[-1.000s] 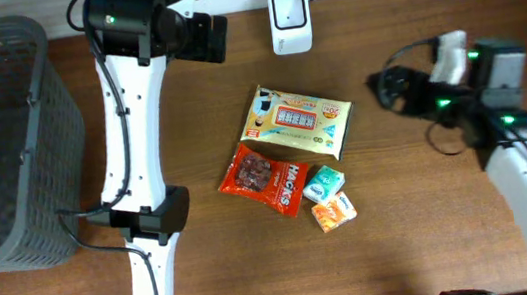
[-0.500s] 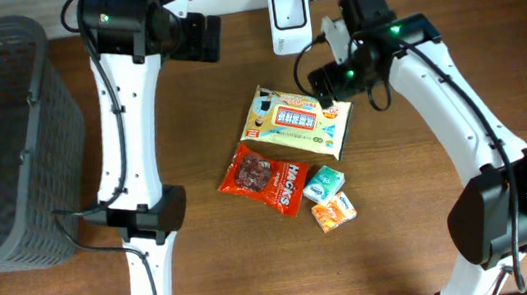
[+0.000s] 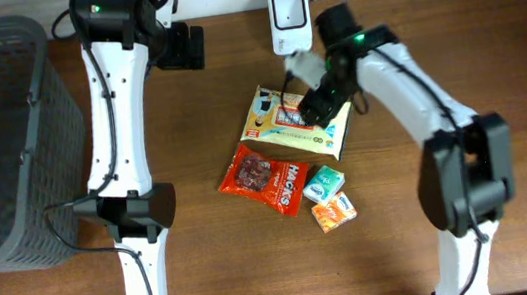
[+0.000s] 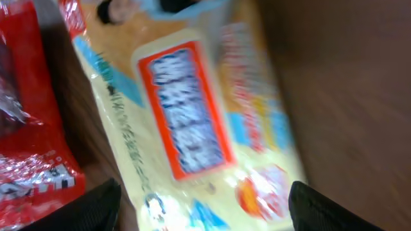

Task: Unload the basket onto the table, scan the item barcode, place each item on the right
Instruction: 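Reach the right gripper down and grasp the yellow wet-wipe pack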

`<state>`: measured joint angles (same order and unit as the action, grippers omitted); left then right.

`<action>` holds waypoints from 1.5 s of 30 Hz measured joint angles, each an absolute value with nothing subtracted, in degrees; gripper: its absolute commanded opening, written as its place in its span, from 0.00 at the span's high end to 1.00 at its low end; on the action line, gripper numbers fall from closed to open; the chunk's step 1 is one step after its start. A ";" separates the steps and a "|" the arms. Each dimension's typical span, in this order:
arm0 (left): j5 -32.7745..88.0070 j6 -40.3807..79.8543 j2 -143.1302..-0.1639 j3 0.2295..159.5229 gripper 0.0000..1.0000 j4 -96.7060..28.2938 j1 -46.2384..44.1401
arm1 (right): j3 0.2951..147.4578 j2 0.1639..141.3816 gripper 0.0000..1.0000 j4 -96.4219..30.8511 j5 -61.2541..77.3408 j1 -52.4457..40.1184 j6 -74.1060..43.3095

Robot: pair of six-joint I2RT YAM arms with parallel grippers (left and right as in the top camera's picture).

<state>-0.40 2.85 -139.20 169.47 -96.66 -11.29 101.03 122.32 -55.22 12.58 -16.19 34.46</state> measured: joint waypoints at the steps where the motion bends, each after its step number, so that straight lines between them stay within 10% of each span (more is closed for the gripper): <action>1: -0.40 2.85 -139.20 169.27 0.01 -96.66 -11.29 | 101.03 123.39 0.16 -55.13 12.23 -17.21 35.20; 22: -0.40 2.85 -139.20 169.05 0.01 -96.66 -11.29 | 101.03 128.77 0.07 -49.36 2.74 -22.46 40.29; 35: -0.40 2.85 -139.20 169.05 0.01 -96.66 -11.29 | 101.27 129.38 0.96 -49.43 7.79 -21.06 37.93; 45: -0.67 2.85 -139.20 169.05 0.01 -96.66 -11.29 | 103.98 129.49 0.96 -51.05 5.50 -21.04 24.84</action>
<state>-0.67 2.85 -139.20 169.05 -96.66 -11.29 103.98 129.49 -51.05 5.50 -21.04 24.84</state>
